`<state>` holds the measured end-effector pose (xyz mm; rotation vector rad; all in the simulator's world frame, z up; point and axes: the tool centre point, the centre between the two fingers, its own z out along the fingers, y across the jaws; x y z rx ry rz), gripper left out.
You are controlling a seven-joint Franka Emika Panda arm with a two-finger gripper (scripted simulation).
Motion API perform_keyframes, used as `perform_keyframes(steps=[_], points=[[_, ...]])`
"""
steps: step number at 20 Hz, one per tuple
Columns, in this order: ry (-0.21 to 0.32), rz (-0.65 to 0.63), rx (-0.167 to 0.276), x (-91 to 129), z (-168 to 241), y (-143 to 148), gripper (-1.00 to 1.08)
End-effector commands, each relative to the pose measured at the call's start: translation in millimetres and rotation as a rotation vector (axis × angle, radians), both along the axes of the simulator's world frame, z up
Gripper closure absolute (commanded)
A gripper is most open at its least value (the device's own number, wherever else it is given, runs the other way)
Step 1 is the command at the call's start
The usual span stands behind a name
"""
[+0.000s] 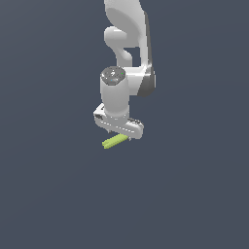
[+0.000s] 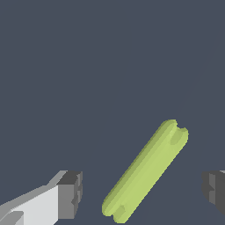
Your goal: Pick up the object and move it to a goal position.
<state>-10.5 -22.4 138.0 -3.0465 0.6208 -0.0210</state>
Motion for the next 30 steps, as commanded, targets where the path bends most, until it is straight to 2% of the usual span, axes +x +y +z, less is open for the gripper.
perform_keyframes(steps=[1,17,23,30], points=[[0.004,-0.071,0.0,-6,-9,0,-0.92],[0.025,-0.5,-0.013,-44,-59,-4,-0.92],[0.028,-0.596,-0.019,-54,-69,-6,-0.92],[0.028,-0.642,-0.022,-58,-73,-7,-0.92]])
